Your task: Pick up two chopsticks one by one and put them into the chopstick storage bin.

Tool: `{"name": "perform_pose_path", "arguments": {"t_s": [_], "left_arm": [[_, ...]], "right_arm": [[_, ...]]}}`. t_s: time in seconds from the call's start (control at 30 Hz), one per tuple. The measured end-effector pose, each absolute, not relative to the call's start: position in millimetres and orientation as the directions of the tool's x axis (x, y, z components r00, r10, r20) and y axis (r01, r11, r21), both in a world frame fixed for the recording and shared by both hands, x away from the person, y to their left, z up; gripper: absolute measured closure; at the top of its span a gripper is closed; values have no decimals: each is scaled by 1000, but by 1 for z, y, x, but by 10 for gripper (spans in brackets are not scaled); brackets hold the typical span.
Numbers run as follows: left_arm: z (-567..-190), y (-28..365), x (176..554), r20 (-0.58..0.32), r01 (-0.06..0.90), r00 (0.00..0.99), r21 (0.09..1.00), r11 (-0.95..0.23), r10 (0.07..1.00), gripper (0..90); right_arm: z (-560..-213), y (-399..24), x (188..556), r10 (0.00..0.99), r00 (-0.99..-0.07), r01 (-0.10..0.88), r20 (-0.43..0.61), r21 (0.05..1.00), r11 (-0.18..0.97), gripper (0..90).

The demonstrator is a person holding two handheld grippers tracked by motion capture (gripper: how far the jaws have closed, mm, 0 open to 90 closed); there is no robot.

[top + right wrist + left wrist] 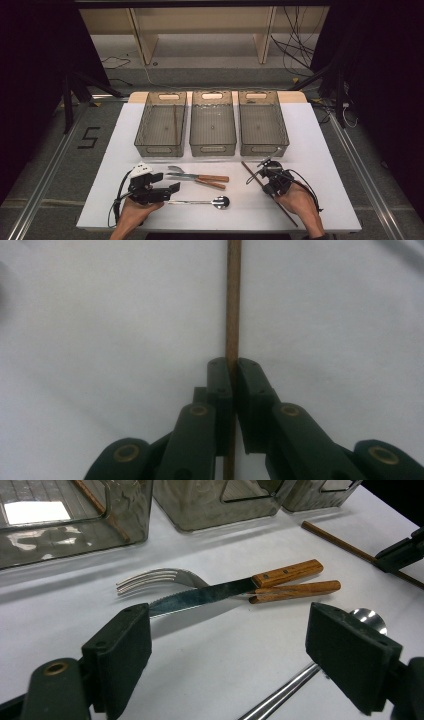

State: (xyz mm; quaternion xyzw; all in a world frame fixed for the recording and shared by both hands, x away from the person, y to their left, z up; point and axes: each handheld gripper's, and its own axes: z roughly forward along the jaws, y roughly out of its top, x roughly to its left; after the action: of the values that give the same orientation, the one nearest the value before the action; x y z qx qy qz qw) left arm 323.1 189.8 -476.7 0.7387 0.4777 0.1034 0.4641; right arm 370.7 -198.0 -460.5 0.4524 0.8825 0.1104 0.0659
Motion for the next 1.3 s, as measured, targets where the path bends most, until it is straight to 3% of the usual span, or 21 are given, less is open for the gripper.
{"name": "perform_pose_path", "arguments": {"t_s": [0.4,0.97,1.3], "left_arm": [[-474,185,323,-320,627,522,773,-101,791,185],[-451,116,336,-355,617,622,771,-159,698,188],[-437,101,349,-444,645,608,760,-83,658,213]], "right_arm": [[-438,-197,363,784,-621,733,13,363,575,855],[-404,-168,352,663,-739,601,121,562,568,855],[-399,-154,345,630,-766,559,125,612,559,855]]}}
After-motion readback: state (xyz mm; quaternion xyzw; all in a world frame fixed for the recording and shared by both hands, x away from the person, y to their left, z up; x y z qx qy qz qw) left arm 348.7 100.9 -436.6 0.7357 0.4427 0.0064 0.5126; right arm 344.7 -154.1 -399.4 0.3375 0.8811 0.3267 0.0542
